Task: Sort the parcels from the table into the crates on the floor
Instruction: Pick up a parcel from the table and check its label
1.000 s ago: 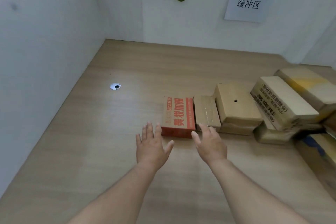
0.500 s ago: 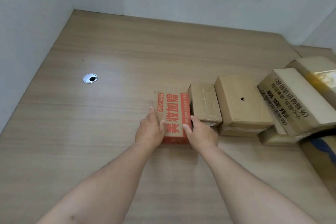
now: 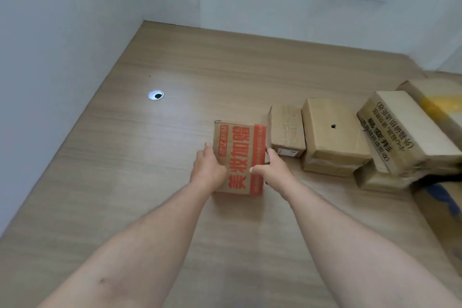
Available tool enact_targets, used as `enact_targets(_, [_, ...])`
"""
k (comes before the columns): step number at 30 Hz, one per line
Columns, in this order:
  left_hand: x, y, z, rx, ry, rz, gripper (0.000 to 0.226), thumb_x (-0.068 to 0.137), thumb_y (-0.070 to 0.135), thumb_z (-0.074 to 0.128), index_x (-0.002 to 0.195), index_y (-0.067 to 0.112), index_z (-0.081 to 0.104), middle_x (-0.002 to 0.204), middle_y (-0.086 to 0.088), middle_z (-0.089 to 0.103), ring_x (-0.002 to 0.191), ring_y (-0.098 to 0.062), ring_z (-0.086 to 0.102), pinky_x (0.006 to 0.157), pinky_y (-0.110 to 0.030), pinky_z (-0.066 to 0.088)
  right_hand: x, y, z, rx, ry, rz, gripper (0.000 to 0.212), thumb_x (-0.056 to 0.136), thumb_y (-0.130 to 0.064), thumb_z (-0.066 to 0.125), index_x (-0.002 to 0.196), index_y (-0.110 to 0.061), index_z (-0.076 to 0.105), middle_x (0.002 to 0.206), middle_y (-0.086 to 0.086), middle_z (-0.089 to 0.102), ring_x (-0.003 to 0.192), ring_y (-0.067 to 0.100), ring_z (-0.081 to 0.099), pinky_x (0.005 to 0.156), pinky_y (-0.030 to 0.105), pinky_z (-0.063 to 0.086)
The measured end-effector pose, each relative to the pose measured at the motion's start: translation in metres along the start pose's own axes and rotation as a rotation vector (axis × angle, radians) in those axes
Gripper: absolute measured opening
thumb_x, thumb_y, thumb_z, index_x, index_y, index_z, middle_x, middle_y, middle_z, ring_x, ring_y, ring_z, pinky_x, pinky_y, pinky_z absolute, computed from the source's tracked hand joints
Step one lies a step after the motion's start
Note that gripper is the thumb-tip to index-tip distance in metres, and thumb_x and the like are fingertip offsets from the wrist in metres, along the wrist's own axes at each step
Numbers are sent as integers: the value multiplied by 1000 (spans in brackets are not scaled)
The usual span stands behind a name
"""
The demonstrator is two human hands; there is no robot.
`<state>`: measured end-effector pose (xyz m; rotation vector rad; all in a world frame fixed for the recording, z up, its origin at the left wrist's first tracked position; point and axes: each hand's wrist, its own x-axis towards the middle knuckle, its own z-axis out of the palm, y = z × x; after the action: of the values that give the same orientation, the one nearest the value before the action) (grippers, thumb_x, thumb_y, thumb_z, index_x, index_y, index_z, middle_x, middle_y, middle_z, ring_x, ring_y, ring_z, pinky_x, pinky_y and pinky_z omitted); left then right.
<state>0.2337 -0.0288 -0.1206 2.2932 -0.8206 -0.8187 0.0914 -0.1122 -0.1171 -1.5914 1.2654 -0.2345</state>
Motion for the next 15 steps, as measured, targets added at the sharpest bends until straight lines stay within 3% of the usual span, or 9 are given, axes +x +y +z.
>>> enact_targets(3, [-26, -4, -2, -59, 27, -2, 55, 84, 8, 51, 137, 19, 37, 126, -10, 40, 107, -28, 56, 93, -45, 51, -20, -1, -8, 71, -46, -32, 65, 86, -23, 65, 142, -29, 32, 113, -7, 58, 98, 12, 55, 83, 34, 43])
enact_targets(6, [-52, -8, -2, -158, 33, 14, 48, 84, 11, 54, 130, 21, 45, 123, -6, 47, 102, -24, 59, 90, -43, 53, -36, 2, -16, 66, -70, 1, 53, 87, -40, 63, 131, -20, 40, 117, -2, 57, 95, 12, 53, 81, 35, 41])
enact_targets(11, [-96, -16, 3, -276, 51, 7, 48, 89, 45, 57, 129, 21, 46, 119, -1, 59, 103, -18, 58, 82, -34, 48, -65, 12, -21, 55, -74, -42, 55, 84, -66, 51, 111, -19, 48, 110, -3, 60, 95, 14, 56, 86, 38, 43])
enact_targets(13, [-113, -20, 3, -283, 87, -13, 55, 89, 59, 51, 127, 20, 45, 116, -1, 60, 104, -19, 58, 83, -35, 48, -79, 15, -20, 45, -71, -82, 55, 82, -72, 46, 101, -20, 52, 104, -5, 59, 92, 11, 57, 90, 39, 44])
enact_targets(15, [-130, -24, 2, -301, 137, -44, 62, 86, 69, 44, 122, 19, 46, 112, -1, 60, 104, -21, 58, 87, -42, 51, -94, 17, -18, 15, -84, -106, 70, 77, -80, 39, 108, -19, 53, 108, -3, 59, 98, 15, 56, 95, 43, 44])
